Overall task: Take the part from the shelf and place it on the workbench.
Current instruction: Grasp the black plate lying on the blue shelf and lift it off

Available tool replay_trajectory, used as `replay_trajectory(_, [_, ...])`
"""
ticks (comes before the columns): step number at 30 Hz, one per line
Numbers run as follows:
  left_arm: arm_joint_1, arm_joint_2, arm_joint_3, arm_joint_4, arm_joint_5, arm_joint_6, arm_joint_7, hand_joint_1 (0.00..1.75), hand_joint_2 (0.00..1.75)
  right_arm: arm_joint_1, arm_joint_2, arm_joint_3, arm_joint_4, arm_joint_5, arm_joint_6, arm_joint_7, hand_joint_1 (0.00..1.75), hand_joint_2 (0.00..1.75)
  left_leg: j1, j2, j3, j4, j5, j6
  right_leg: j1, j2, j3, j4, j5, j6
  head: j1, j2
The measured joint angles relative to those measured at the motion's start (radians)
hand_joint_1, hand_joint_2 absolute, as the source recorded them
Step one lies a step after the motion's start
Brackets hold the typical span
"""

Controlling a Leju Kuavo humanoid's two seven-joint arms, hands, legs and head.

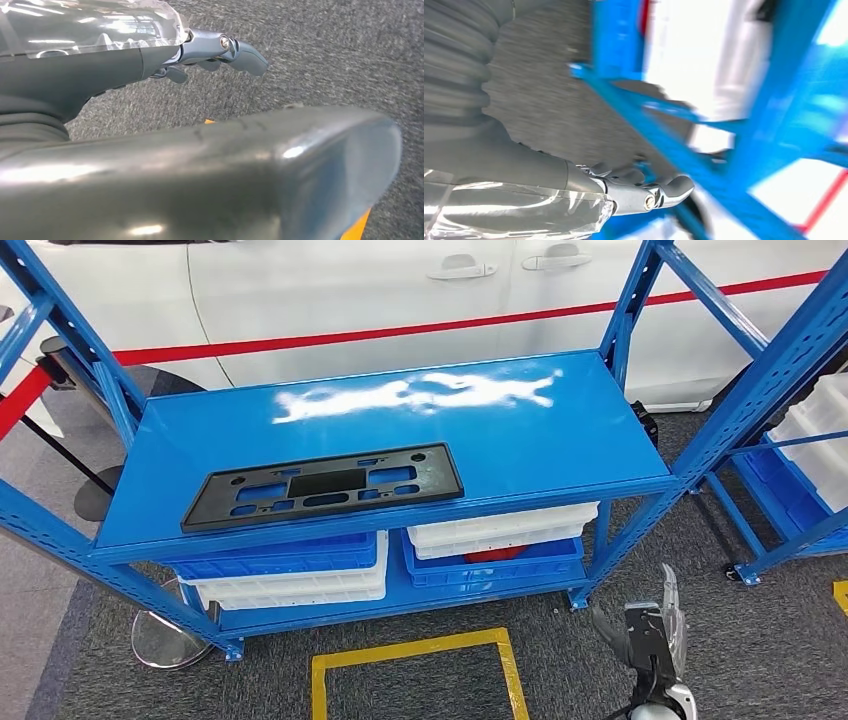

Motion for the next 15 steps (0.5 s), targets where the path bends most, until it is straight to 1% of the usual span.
replay_trajectory(10, [-0.004,0.002,0.046,0.011,-0.076,-0.039,-0.05,0.0,0.0,-0.011,-0.063,0.238,-0.292,0.0,-0.034,-0.052,0.0,1.75,0.0,0.0,0.0,0.0,0.0,0.0,0.0,0.0,0.0,0.0,0.0,0.0,0.0,0.0])
replay_trajectory(14, [-0.006,0.004,0.064,0.016,-0.108,-0.054,-0.07,0.0,0.0,-0.021,-0.085,0.339,-0.394,0.002,-0.039,-0.065,0.0,1.75,-0.002,-0.001,-0.004,0.008,-0.003,0.006,-0.003,-0.001,-0.001,-0.001,0.002,0.004,0.0,0.0])
replay_trajectory(15, [-0.006,0.005,0.069,0.017,-0.116,-0.058,-0.075,0.0,0.0,-0.023,-0.089,0.367,-0.42,0.002,-0.039,-0.067,0.0,1.31,-0.002,-0.001,-0.005,0.009,-0.003,0.008,-0.003,-0.001,-0.001,-0.001,0.002,0.006,0.0,0.0])
